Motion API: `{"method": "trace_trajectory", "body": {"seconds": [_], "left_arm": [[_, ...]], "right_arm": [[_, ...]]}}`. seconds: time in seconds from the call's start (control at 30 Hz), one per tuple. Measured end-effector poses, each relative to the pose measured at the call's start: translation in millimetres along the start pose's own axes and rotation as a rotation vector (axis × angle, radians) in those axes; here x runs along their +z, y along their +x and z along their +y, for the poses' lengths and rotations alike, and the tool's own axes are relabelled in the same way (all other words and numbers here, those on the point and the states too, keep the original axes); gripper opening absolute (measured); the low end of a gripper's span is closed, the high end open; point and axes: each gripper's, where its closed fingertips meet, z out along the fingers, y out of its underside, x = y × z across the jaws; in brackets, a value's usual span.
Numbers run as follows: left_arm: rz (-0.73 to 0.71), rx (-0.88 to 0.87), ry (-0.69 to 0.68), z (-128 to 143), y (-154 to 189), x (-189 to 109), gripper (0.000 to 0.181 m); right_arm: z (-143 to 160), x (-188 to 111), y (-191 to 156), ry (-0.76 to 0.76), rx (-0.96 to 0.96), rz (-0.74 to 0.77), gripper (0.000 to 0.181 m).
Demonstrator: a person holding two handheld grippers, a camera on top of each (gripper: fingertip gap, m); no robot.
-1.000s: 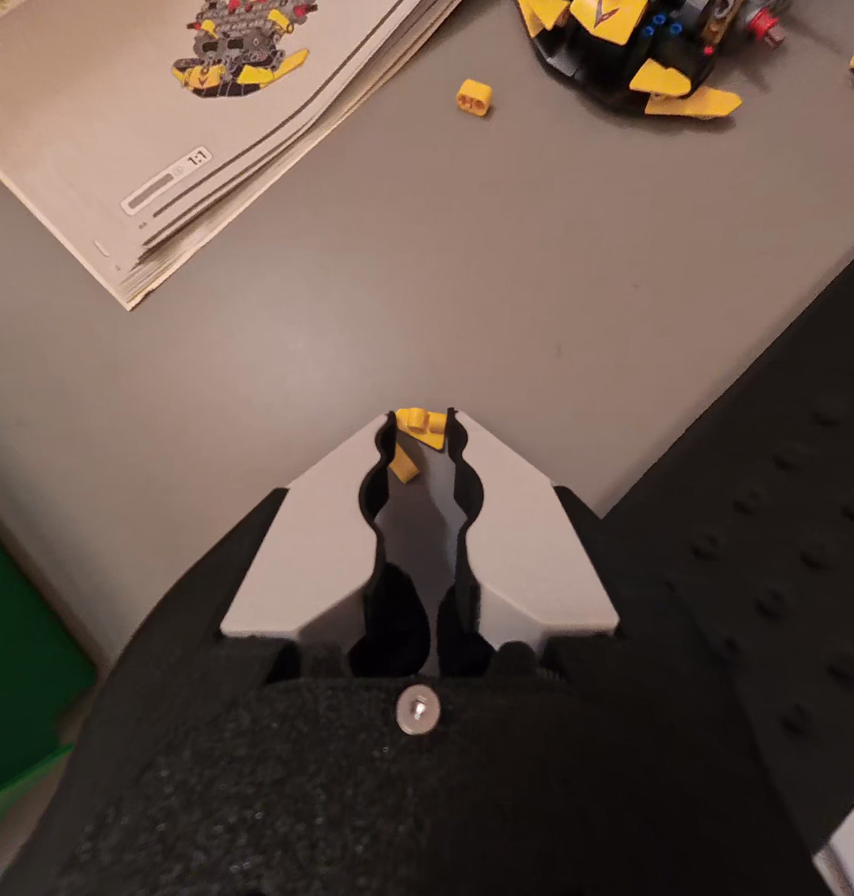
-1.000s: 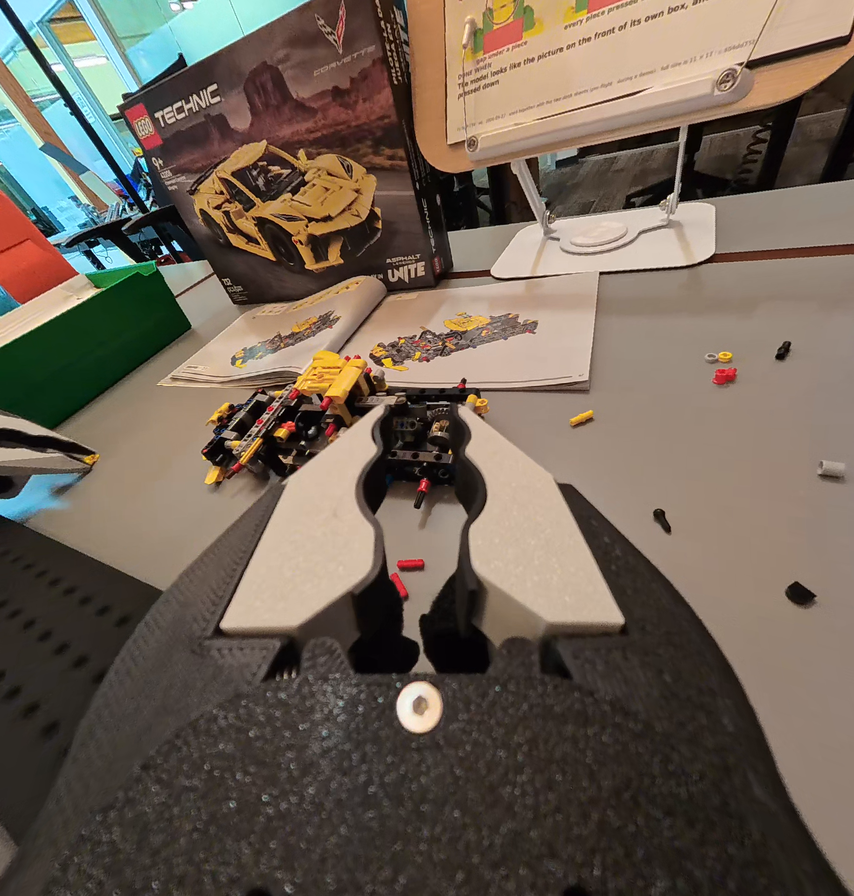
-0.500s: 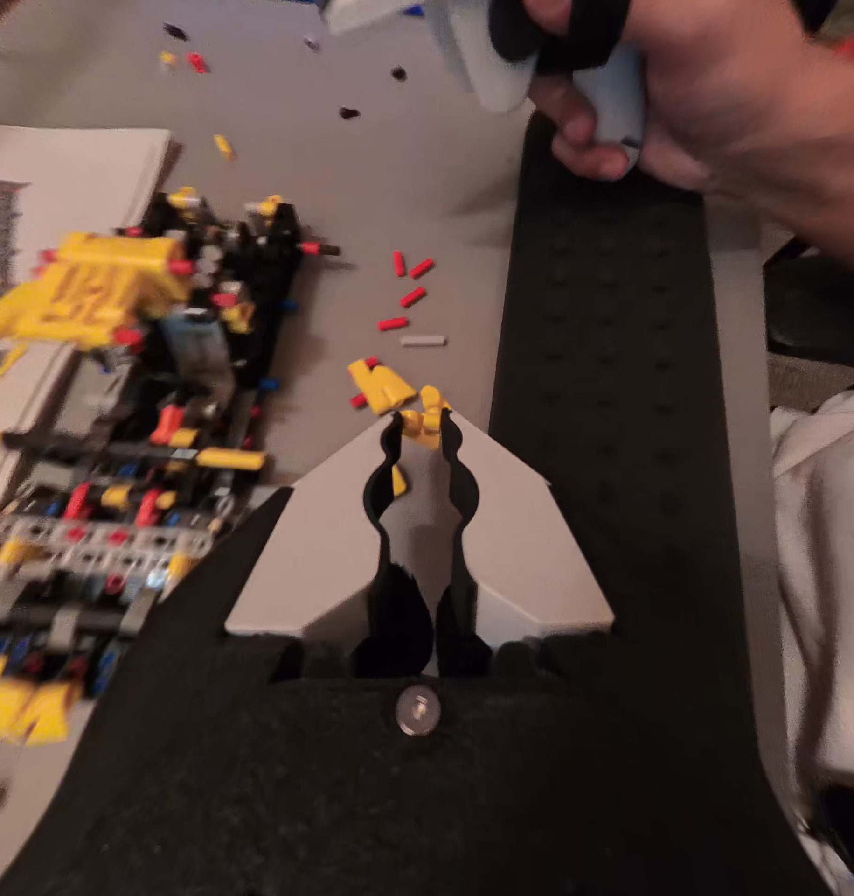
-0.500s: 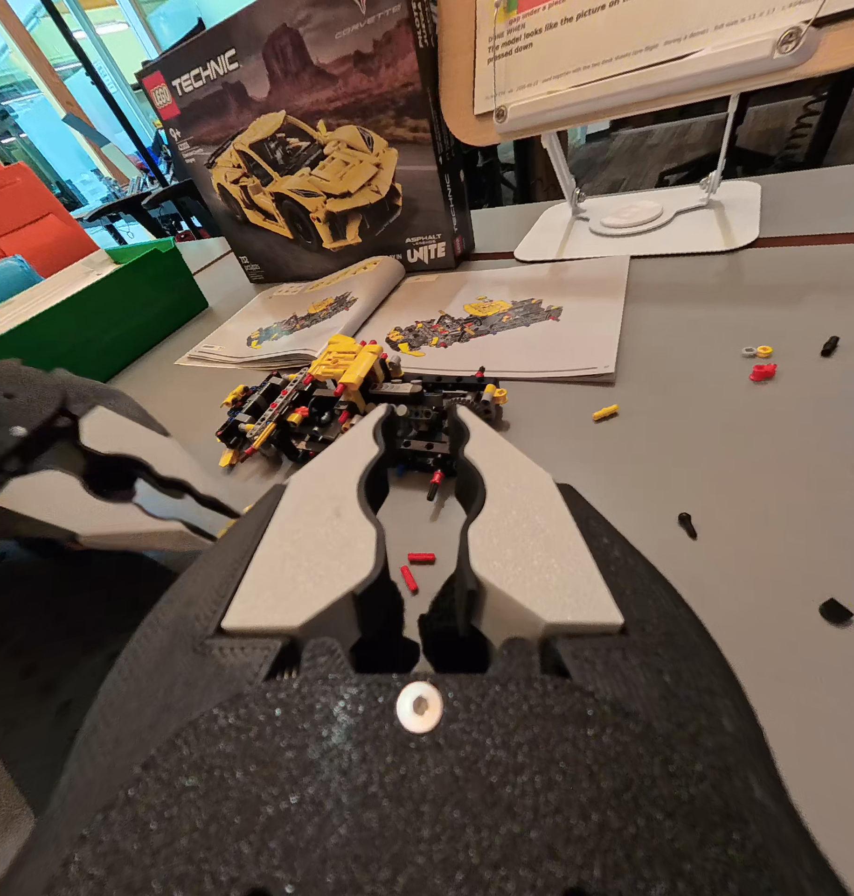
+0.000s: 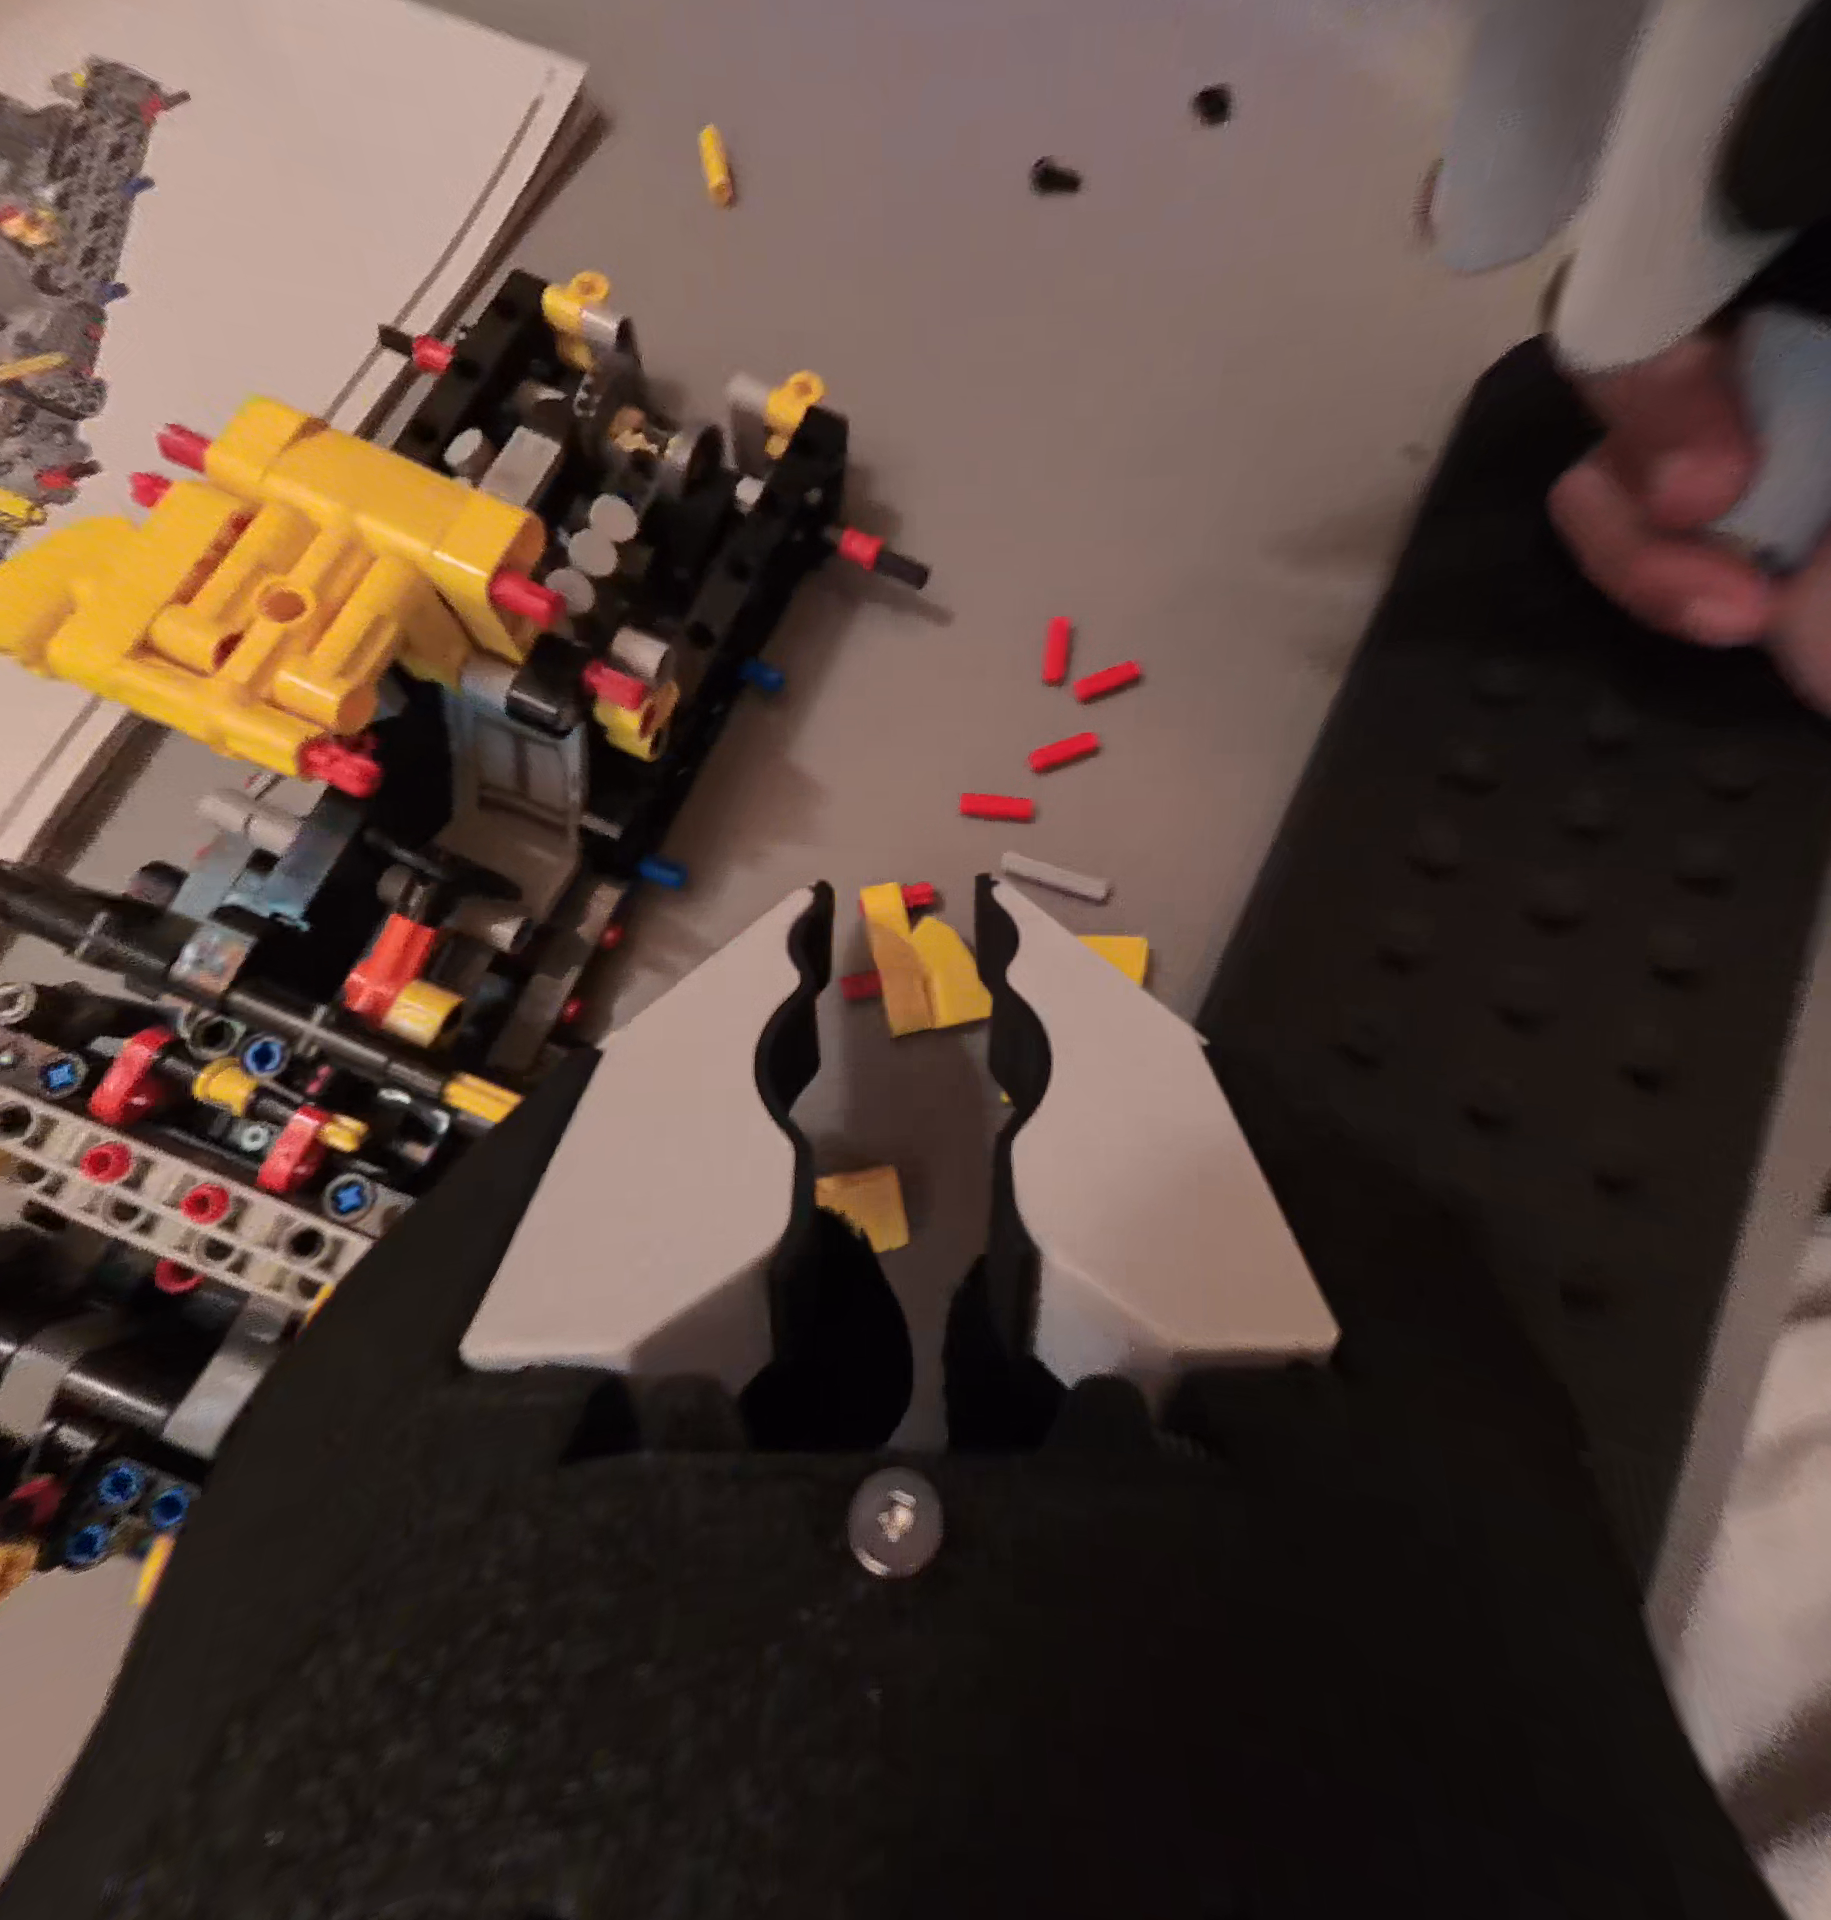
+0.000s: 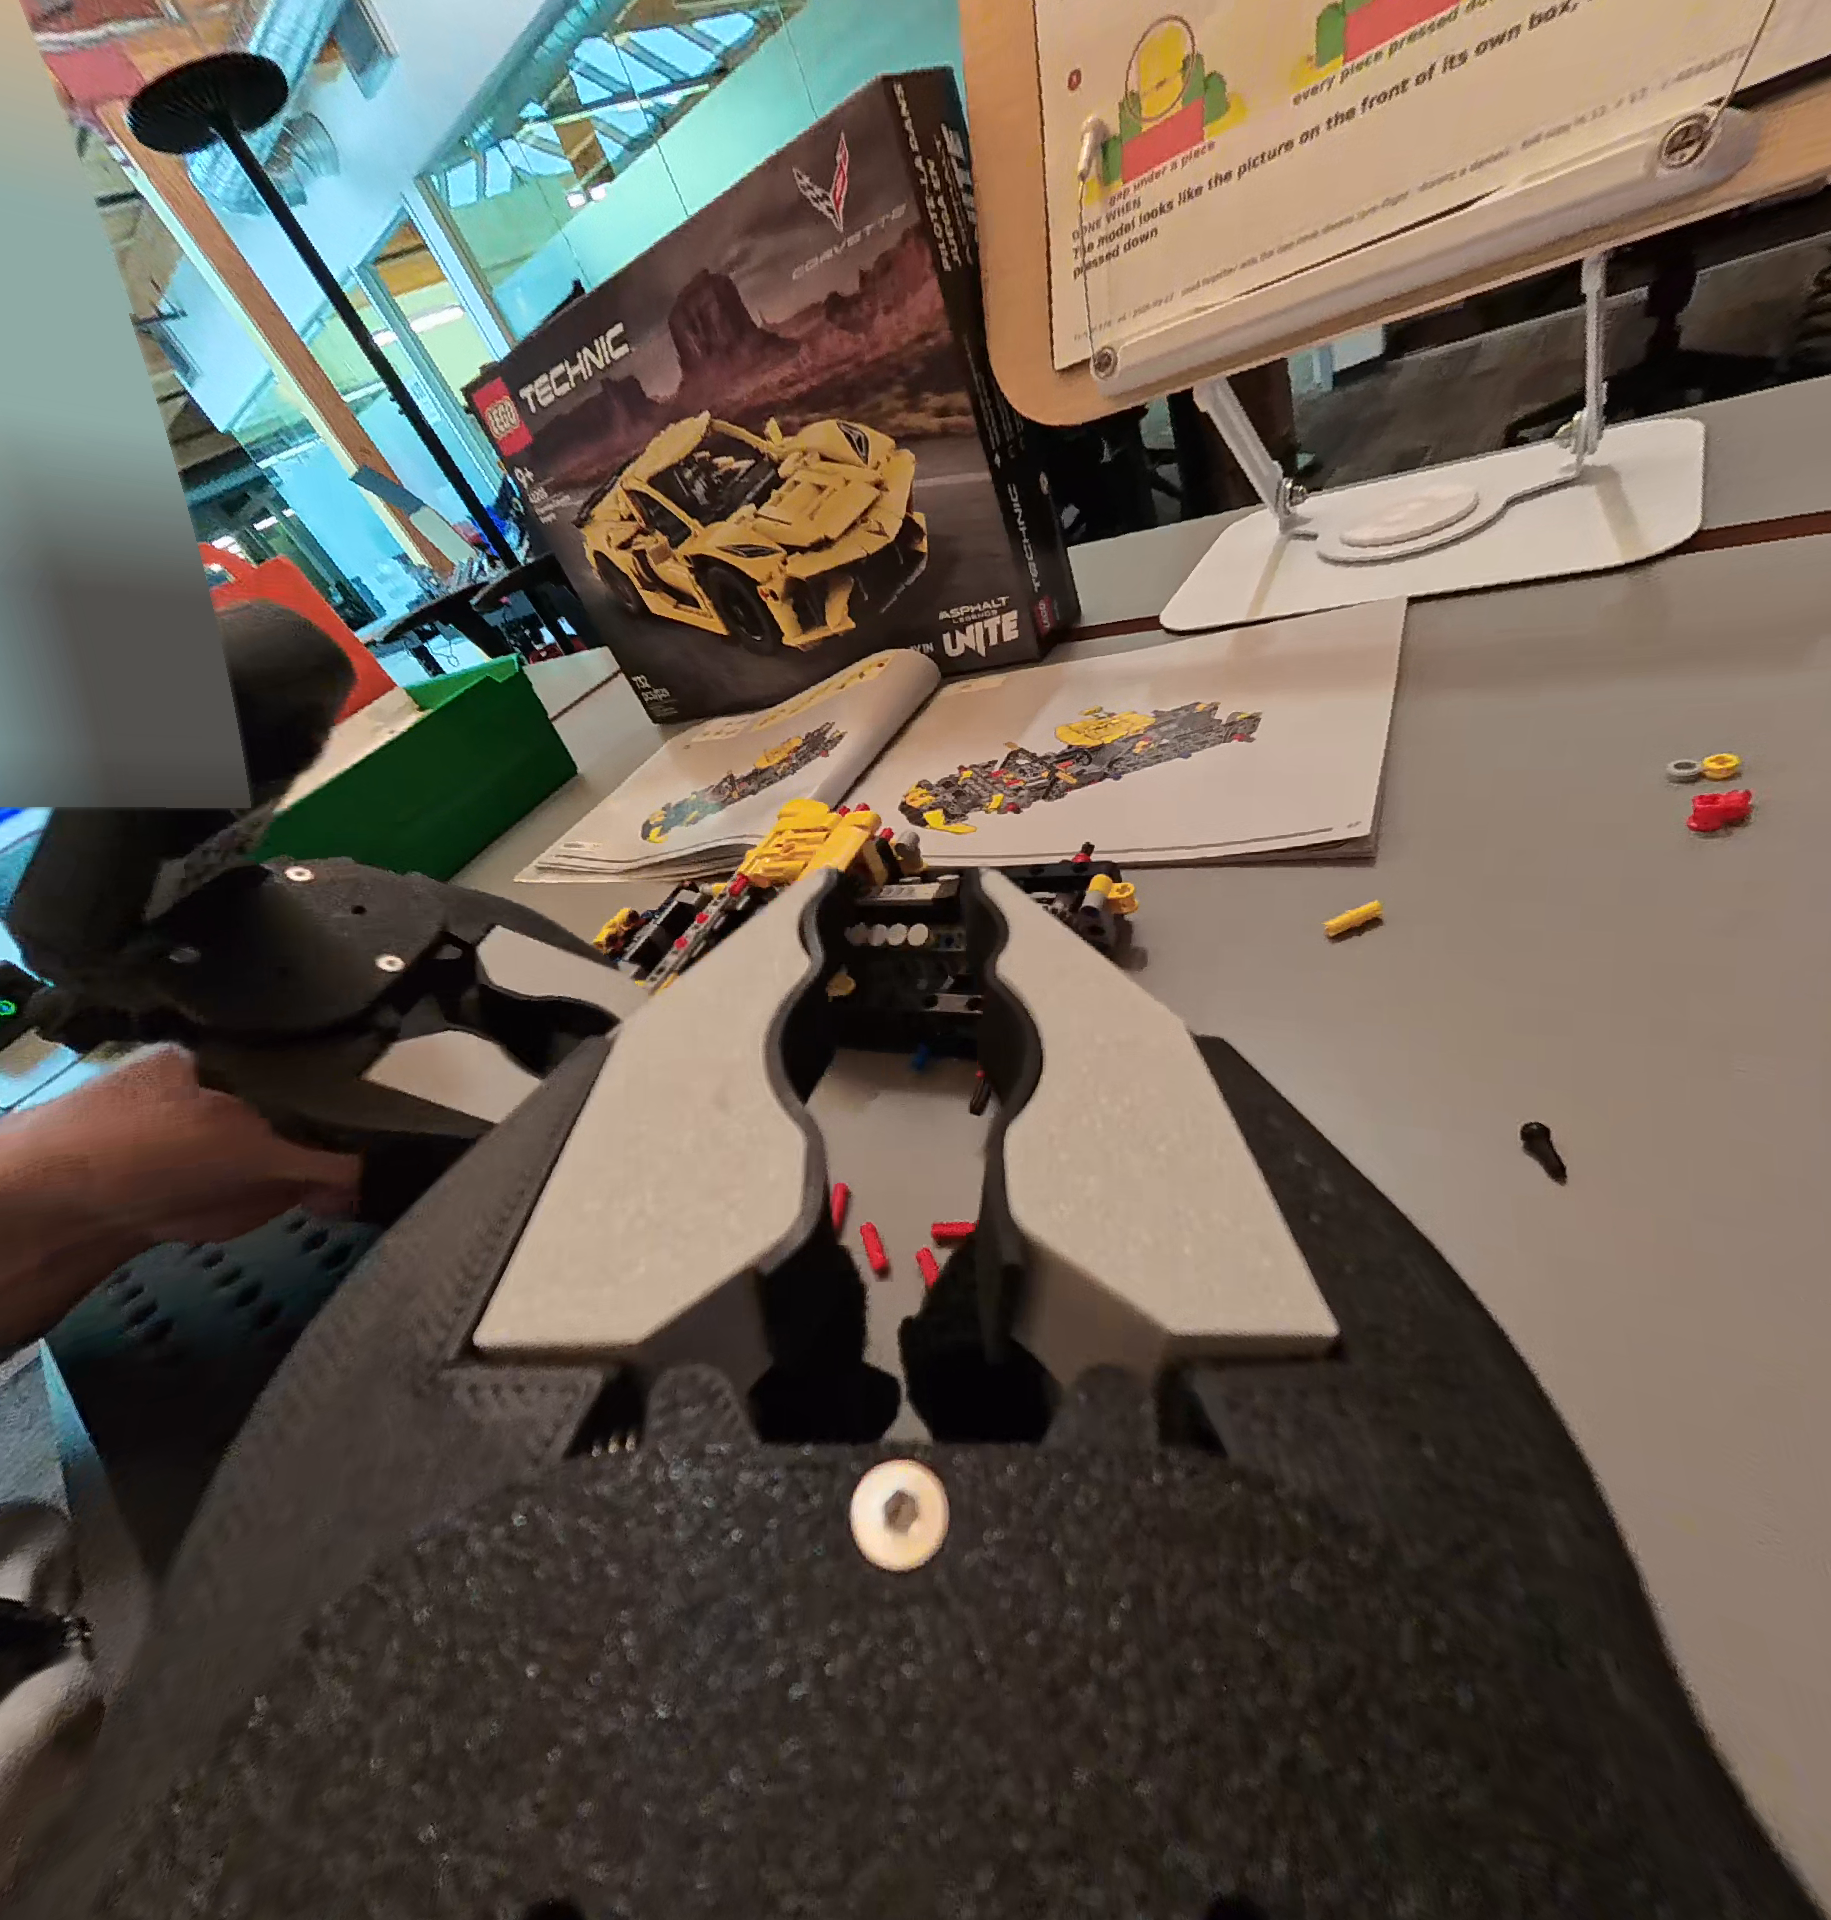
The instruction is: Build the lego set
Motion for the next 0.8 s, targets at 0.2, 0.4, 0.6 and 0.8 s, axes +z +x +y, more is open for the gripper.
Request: {"method": "trace_trajectory", "body": {"seconds": [0.2, 0.4, 0.6, 0.8], "left_arm": [[-0.053, 0.016, -0.090, 12.0, -0.2, 2.6, 0.019], [-0.216, -0.084, 0.048, 16.0, -53.4, -84.4, 0.011], [-0.133, -0.405, 0.085, 84.3, -109.9, -131.4, 0.011], [-0.027, -0.322, 0.011, 105.4, -91.4, -113.6, 0.011]], "right_arm": [[-3.4, -2.7, 0.7, 0.027, 0.077, -0.044, 0.022], [-6.2, -5.1, -0.2, 0.049, 0.080, -0.049, 0.023], [-1.0, -0.2, -0.4, 0.010, 0.059, -0.033, 0.022], [2.0, 2.4, 0.1, -0.013, 0.035, -0.009, 0.023]]}}
